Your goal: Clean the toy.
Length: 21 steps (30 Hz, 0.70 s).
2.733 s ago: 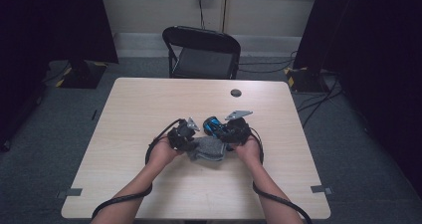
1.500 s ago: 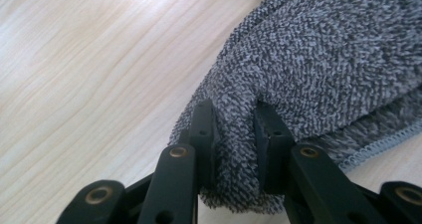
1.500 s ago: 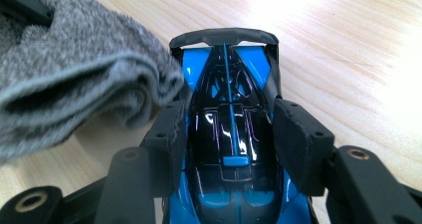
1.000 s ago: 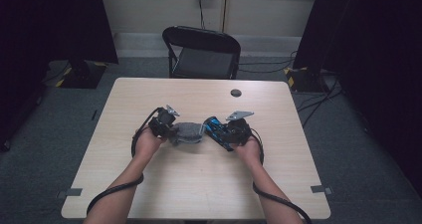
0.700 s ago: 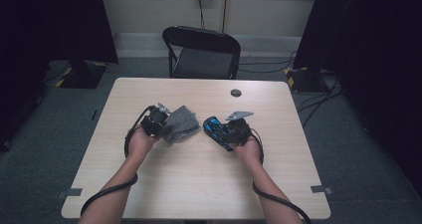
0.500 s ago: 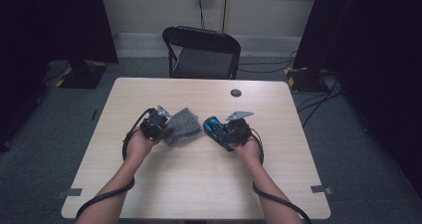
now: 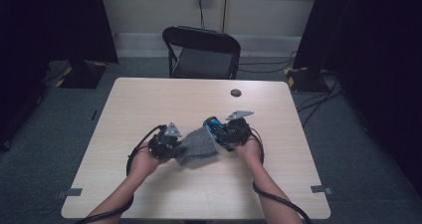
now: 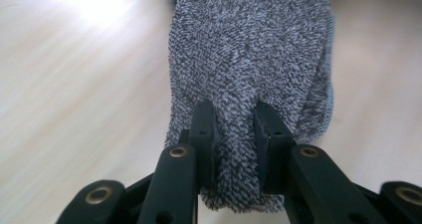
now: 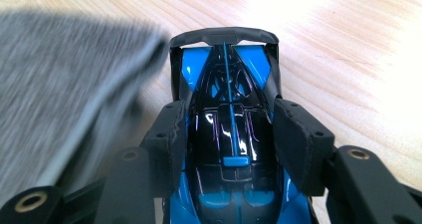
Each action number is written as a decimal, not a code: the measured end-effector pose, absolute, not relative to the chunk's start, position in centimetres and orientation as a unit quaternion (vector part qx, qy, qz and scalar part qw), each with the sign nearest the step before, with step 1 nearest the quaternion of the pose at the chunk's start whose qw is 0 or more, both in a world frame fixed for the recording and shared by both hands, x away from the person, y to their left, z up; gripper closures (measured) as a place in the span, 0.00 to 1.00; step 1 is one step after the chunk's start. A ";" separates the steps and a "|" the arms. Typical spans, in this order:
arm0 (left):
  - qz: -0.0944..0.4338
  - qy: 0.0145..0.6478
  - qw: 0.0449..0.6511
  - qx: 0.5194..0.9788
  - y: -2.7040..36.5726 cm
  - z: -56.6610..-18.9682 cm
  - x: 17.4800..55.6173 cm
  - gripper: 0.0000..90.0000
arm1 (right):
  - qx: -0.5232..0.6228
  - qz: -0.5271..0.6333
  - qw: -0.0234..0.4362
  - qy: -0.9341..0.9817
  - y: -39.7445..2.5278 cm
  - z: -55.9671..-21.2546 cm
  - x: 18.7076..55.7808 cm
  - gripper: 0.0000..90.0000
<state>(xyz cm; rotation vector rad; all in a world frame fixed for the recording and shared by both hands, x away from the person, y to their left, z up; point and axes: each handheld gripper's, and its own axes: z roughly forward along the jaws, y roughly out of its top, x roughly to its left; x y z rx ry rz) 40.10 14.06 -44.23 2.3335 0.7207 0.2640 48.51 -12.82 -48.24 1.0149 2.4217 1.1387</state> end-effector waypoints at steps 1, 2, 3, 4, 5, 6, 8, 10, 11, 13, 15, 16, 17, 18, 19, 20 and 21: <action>0.089 0.265 0.337 0.899 13.7 -44.3 39.7 0.82 | 0.352 0.394 0.138 0.838 -12.8 -48.2 48.5 0.53; 0.085 0.260 0.337 0.901 13.4 -44.4 39.4 0.82 | 0.352 0.394 0.138 0.838 -12.8 -48.2 48.5 0.53; 0.079 0.256 0.338 0.902 13.0 -44.5 39.0 0.82 | 0.352 0.394 0.138 0.838 -12.8 -48.2 48.5 0.53; 0.074 0.242 0.335 0.908 12.7 -44.6 38.8 0.82 | 0.352 0.393 0.138 0.838 -12.8 -48.2 48.6 0.53; 0.068 0.234 0.334 0.911 12.3 -44.7 38.5 0.82 | 0.351 0.394 0.138 0.838 -12.8 -48.2 48.6 0.53; 0.063 0.227 0.334 0.912 11.9 -44.8 38.3 0.82 | 0.351 0.394 0.138 0.838 -12.8 -48.2 48.6 0.53; 0.056 0.209 0.339 0.916 11.2 -45.1 38.0 0.81 | 0.352 0.395 0.135 0.838 -12.8 -48.2 48.6 0.53; 0.046 0.198 0.342 0.917 10.4 -45.4 38.0 0.81 | 0.354 0.395 0.133 0.837 -12.9 -48.2 48.7 0.54; 0.041 0.191 0.343 0.919 10.0 -45.4 38.0 0.81 | 0.353 0.395 0.132 0.838 -12.9 -48.2 48.7 0.54; 0.033 0.174 0.346 0.921 9.0 -45.5 37.9 0.81 | 0.354 0.394 0.134 0.838 -12.9 -48.1 48.7 0.56; 0.027 0.165 0.345 0.924 8.2 -45.6 37.9 0.81 | 0.354 0.396 0.130 0.837 -13.0 -48.2 48.8 0.56; 0.029 0.166 0.350 0.921 7.8 -45.7 38.0 0.81 | 0.353 0.397 0.129 0.837 -13.1 -48.2 48.8 0.57; 0.022 0.173 0.354 0.919 7.4 -45.9 38.2 0.81 | 0.353 0.397 0.129 0.838 -13.1 -48.2 48.8 0.56; 0.025 0.175 0.348 0.921 7.2 -46.0 38.5 0.81 | 0.353 0.396 0.130 0.838 -13.0 -48.2 48.8 0.56; 0.028 0.177 0.341 0.923 7.0 -46.1 38.7 0.81 | 0.352 0.396 0.132 0.838 -13.0 -48.2 48.8 0.56; 0.029 0.177 0.337 0.924 6.9 -46.3 39.1 0.81 | 0.352 0.396 0.132 0.838 -13.0 -48.2 48.8 0.56; 0.028 0.186 0.337 0.923 6.8 -46.4 39.2 0.81 | 0.352 0.396 0.132 0.838 -13.0 -48.2 48.7 0.56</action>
